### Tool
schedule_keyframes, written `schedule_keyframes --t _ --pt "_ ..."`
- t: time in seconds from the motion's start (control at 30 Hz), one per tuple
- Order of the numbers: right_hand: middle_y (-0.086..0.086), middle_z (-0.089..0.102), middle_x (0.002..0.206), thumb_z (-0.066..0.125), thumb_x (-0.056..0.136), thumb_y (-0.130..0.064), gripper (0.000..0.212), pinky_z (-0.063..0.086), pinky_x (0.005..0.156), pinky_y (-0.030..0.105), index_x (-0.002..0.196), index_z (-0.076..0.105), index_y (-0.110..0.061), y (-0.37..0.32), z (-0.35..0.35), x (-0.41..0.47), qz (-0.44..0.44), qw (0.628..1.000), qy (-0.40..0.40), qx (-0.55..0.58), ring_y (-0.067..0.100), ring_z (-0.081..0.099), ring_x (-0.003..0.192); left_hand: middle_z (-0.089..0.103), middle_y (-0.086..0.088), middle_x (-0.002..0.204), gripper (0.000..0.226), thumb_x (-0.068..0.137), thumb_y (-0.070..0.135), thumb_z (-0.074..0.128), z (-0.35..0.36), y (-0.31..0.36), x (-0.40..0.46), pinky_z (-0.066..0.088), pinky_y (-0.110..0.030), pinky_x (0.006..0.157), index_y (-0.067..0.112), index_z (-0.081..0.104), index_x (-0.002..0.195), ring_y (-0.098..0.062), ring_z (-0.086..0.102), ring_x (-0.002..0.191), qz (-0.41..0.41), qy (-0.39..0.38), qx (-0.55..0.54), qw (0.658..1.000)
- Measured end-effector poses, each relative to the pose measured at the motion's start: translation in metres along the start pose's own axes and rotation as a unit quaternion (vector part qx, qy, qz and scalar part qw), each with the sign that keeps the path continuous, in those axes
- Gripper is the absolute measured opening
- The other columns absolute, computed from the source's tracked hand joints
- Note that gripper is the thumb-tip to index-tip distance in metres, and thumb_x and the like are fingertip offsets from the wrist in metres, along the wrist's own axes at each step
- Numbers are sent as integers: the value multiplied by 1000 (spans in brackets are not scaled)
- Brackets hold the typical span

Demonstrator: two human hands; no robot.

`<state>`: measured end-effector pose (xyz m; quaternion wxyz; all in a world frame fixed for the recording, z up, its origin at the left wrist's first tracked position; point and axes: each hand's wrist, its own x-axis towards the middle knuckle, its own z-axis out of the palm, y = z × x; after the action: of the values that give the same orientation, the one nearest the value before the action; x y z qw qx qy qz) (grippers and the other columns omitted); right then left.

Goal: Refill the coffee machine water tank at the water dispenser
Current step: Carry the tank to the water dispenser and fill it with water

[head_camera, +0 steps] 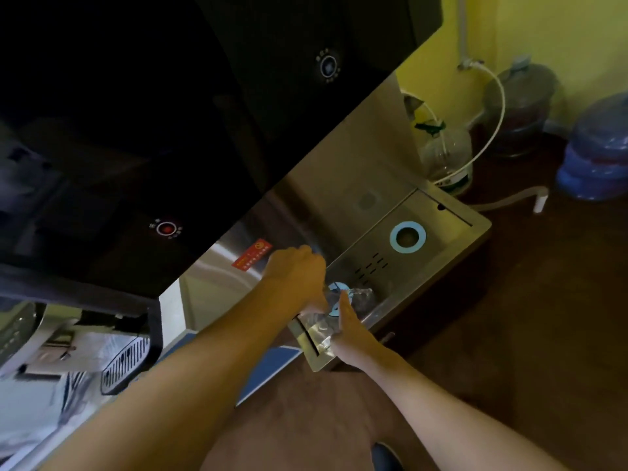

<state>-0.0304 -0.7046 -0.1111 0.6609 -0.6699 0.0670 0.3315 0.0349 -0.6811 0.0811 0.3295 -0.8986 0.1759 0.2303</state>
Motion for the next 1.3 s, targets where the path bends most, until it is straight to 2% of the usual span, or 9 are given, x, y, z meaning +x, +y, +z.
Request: schedule_keyframes --t 0.17,0.33,0.43,0.6,0.67,0.77,0.87,1.03,1.3 --pt "0 16 163 40 91 1 91 37 111 48 152 -14 -41 -3 -1 8 -14 1000 -13 5 28 32 143 58 -6 106 51 75 56 71 -4 3 13 47 -32 73 17 60 106 -22 60 89 -4 -11 36 999" --pt "-1 23 161 40 81 -5 97 50 98 45 145 -13 -55 -1 -2 15 -20 999 -40 21 25 44 133 62 -3 88 42 72 55 75 -10 2 19 47 -28 61 18 65 87 -17 61 72 -4 -18 56 998" --pt "6 35 157 44 90 -10 94 50 63 28 141 -17 -58 -2 -5 17 -14 999 -50 2 11 58 89 64 0 74 34 73 50 75 -14 5 17 45 -26 53 17 65 78 -14 61 63 -3 -28 68 997" --pt "8 42 149 43 96 -10 84 34 46 14 151 -12 -44 -11 -10 -4 -55 997 -47 -25 -1 37 59 62 1 69 31 73 45 76 -19 10 9 55 -29 65 17 63 75 -16 64 66 5 -42 85 996" --pt "6 37 152 45 97 -12 81 39 54 14 152 -6 -42 -12 -11 -8 -60 997 -46 -23 -4 36 67 62 0 71 33 75 47 74 -16 6 3 55 -30 69 16 65 81 -17 65 70 -4 -34 67 997" --pt "9 39 151 48 98 -16 75 51 92 39 152 4 -44 -19 -16 -18 -68 998 6 -18 15 57 107 60 -4 90 45 77 54 72 -6 -5 -12 49 -30 69 14 64 96 -20 62 81 -29 23 9 999" --pt "3 19 162 46 98 -9 77 30 115 41 156 1 -27 -31 -30 -32 -88 993 73 -41 26 28 145 58 -6 103 43 75 54 69 7 -21 -29 46 -34 69 19 55 96 -26 59 95 -49 102 -83 990" --pt "4 9 163 44 94 5 75 13 122 31 156 5 -12 -59 -63 -60 -139 968 131 -163 19 10 150 55 -4 109 65 68 63 63 36 -29 -41 51 -39 76 15 54 110 -26 57 97 -68 184 -226 954" --pt "-7 -6 165 49 91 4 87 11 122 36 157 -1 -24 -96 -134 -85 -138 900 166 -379 16 -4 151 47 -1 130 73 78 59 61 30 -9 -38 48 -36 78 19 41 136 -22 52 111 -63 309 -339 886"
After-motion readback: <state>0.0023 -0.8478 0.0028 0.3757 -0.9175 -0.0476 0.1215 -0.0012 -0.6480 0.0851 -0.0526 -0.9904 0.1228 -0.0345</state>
